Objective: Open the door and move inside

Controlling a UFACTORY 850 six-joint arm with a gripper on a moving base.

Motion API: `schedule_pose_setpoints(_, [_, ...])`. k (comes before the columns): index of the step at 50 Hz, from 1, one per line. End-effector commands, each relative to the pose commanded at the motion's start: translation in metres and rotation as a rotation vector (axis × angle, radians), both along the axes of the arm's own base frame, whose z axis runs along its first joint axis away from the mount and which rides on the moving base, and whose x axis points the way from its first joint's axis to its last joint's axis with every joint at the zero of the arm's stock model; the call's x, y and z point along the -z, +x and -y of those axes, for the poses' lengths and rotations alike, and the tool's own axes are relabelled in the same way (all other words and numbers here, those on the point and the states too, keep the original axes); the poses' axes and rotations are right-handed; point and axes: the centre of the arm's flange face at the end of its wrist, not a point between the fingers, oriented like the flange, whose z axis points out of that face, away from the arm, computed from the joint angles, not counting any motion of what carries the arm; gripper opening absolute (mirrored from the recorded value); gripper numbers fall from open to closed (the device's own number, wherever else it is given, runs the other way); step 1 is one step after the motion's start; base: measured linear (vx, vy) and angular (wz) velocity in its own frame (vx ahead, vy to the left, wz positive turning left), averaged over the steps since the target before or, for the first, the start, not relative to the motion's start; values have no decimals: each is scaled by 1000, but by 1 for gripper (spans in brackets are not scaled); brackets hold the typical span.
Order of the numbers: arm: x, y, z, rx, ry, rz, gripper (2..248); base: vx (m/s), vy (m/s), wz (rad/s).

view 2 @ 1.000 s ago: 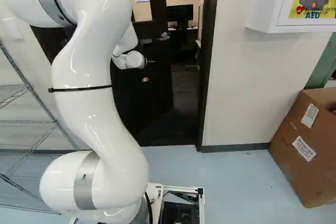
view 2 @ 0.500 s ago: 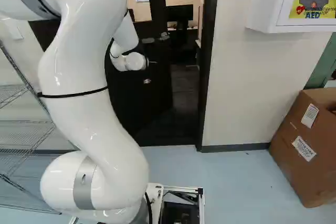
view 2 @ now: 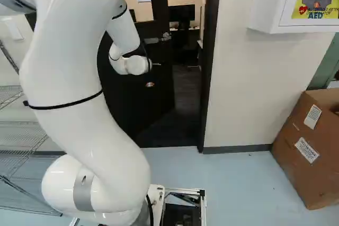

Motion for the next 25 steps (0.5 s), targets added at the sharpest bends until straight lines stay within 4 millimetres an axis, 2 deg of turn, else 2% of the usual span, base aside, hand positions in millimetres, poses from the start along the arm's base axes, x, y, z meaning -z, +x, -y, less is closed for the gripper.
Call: schedule_pose_setpoints(25, [-1, -50, 21, 37, -1, -9, 247, 0, 0, 0])
